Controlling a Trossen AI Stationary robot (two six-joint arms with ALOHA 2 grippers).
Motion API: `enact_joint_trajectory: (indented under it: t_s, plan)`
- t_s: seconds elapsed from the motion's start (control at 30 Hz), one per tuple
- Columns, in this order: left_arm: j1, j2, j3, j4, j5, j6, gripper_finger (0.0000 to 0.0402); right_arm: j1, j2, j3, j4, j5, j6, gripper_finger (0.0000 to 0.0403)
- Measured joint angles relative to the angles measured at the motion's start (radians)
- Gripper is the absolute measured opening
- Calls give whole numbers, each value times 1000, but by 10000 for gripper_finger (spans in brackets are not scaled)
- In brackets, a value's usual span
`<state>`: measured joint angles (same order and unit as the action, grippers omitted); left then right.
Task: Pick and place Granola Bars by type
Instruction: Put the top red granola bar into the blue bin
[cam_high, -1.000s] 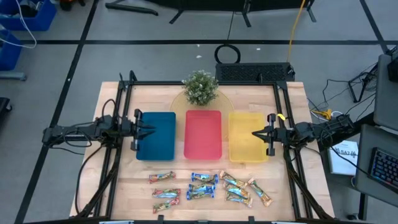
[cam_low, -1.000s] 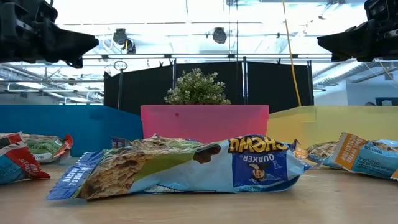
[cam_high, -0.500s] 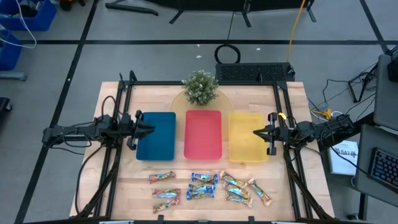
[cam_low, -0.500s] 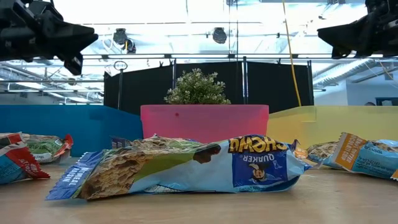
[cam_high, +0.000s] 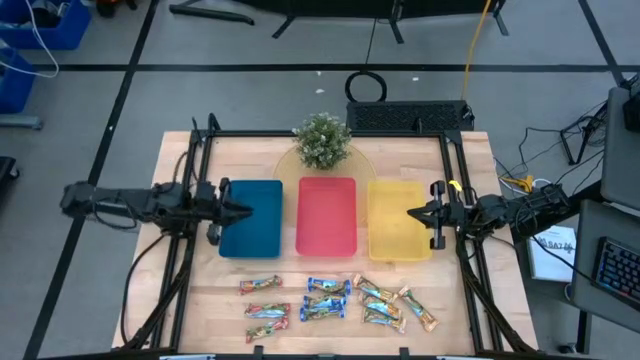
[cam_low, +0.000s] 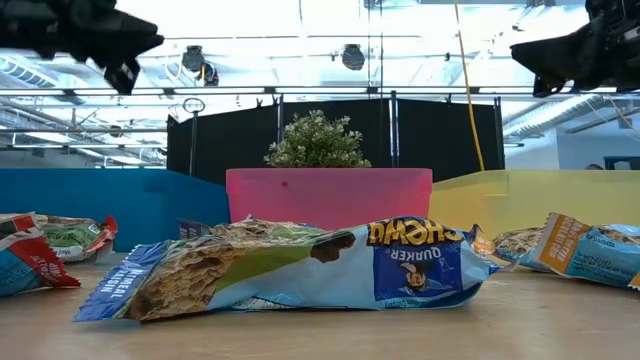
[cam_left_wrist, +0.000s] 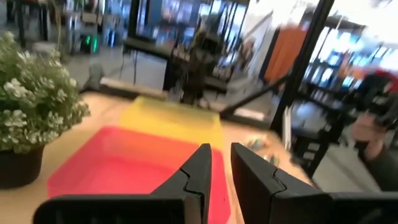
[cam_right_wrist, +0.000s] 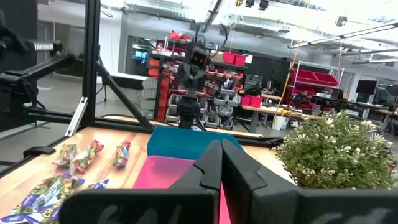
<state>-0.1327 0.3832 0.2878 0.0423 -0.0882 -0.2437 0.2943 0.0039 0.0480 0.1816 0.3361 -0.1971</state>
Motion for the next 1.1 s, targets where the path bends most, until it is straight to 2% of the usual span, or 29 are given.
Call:
enact_joint_trajectory:
  t_s: [0.13,0.27,0.4,0.47,0.53,0.73,0.93,1.1]
  plan:
    - [-114,200,254,-224,-119,-5,70,0,8,0,-6,-1,-4,0]
    - [-221,407,525,-509,-188,-89,70,0,11,-1,-6,-1,-33,0]
    - [-317,619,722,-894,-159,-257,70,0,11,-2,-18,-1,-25,0]
    - [-368,719,767,-1057,-129,-356,69,0,11,-2,-41,-1,-25,0]
    - [-418,803,783,-1153,-91,-439,69,0,11,-2,-46,-1,-25,0]
    - [-513,1023,778,-1124,67,-500,69,0,11,-2,-44,-1,-25,0]
    - [-566,1158,782,-955,91,-489,75,0,12,-2,-44,-1,-24,0]
    - [-574,1216,783,-842,61,-472,118,0,12,-2,-34,-1,-26,0]
